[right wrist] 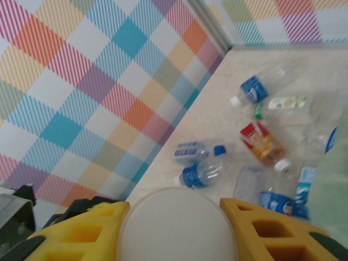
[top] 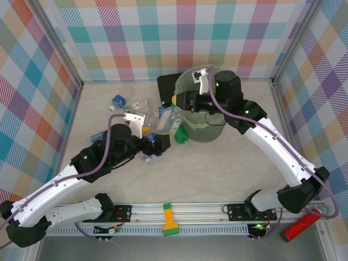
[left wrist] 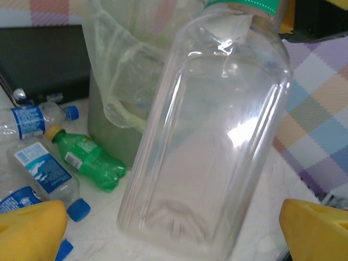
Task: Put the plastic bottles in the bin
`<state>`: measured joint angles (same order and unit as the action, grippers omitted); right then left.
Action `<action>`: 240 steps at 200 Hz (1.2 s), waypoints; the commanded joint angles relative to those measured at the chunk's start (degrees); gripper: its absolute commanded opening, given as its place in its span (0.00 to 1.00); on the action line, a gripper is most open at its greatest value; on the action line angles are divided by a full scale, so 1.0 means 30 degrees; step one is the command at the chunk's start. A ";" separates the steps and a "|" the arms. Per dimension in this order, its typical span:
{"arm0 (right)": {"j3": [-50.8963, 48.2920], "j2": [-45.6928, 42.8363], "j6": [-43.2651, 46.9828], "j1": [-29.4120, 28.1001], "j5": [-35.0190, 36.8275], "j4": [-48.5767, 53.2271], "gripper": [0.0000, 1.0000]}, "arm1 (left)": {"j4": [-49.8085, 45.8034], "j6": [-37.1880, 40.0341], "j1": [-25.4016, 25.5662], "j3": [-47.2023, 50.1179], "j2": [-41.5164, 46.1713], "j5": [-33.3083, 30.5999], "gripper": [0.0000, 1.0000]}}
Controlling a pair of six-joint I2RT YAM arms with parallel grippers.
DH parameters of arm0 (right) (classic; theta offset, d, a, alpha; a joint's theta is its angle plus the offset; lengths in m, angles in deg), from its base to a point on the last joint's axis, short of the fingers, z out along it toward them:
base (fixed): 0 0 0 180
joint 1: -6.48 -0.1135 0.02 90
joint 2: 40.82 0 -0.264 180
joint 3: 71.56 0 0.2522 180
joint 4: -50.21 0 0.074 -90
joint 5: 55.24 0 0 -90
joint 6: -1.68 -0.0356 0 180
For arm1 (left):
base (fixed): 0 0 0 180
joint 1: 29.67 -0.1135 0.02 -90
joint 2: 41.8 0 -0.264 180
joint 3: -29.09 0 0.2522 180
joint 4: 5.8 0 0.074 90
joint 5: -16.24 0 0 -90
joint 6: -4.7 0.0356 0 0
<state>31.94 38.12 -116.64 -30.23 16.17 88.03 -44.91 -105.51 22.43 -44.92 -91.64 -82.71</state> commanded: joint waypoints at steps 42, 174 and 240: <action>0.2267 -0.0902 0.4087 0.0884 0.7158 0.0874 0.40 | -0.0283 -0.0900 0.0091 0.0855 0.1642 -0.1249 1.00; 0.2564 0.2159 0.6842 0.4267 1.0393 -0.3719 0.38 | -0.0257 -0.1381 0.0110 0.1142 0.1385 -0.0764 1.00; 0.1670 0.4068 0.8617 0.4267 0.9727 -0.5005 0.44 | -0.0576 -0.1251 0.0088 0.0907 0.1297 -0.0903 1.00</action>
<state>37.27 49.51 -93.93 -17.53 46.26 77.54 -45.37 -108.87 22.43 -41.91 -87.82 -85.25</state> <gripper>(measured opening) 0.439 0.997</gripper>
